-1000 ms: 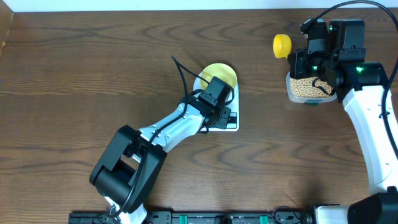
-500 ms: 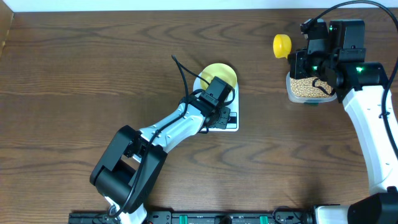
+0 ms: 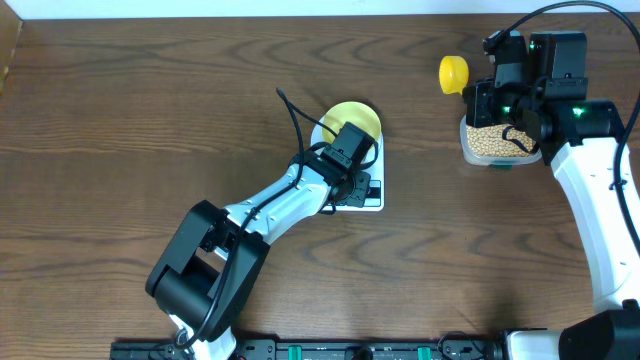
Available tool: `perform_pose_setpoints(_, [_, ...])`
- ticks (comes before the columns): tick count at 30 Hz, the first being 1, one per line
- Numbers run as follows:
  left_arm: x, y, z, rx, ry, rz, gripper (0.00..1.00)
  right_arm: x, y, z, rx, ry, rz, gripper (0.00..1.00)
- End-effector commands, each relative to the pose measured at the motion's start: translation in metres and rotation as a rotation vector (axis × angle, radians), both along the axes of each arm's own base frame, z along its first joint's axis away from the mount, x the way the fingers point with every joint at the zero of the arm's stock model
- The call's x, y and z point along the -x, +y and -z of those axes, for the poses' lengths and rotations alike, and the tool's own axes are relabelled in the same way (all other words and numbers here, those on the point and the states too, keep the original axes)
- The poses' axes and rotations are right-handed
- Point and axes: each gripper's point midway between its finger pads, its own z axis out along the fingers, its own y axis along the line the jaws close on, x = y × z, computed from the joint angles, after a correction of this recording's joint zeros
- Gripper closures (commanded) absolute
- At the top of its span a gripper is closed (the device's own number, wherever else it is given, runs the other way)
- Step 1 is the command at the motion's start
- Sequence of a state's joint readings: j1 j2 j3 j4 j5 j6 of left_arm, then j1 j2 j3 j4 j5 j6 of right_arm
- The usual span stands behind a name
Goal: Scoop item into bowl and weigh 50g on scale
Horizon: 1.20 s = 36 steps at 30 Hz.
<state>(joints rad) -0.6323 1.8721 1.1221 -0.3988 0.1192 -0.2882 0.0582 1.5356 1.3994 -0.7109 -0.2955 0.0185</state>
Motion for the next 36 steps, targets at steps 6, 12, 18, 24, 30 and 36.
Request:
perform_pose_setpoints(6, [0.044, 0.047, 0.063, -0.171, 0.198, -0.03, 0.93, 0.0, 0.0, -0.004, -0.006, -0.006, 0.007, 0.99])
perform_pose_setpoints(12, [0.041, 0.046, 0.063, -0.164, 0.187, -0.031, 0.93, 0.0, 0.0, -0.004, -0.006, -0.006, 0.007, 0.99])
perform_pose_setpoints(18, [0.038, 0.043, 0.063, -0.155, 0.174, -0.031, 0.93, 0.0, 0.0, -0.004, -0.006, -0.004, 0.007, 0.99])
perform_pose_setpoints(24, [0.034, 0.045, 0.063, -0.167, 0.156, -0.039, 0.93, 0.0, 0.0, -0.004, -0.006, -0.004, 0.007, 0.99])
perform_pose_setpoints(30, [0.034, 0.046, 0.063, -0.171, 0.153, -0.04, 0.93, 0.001, 0.0, -0.003, -0.006, -0.002, 0.007, 0.99])
perform_pose_setpoints(36, [0.032, 0.043, 0.054, -0.154, 0.146, -0.044, 0.93, 0.001, 0.0, -0.003, -0.006, -0.002, 0.007, 0.99])
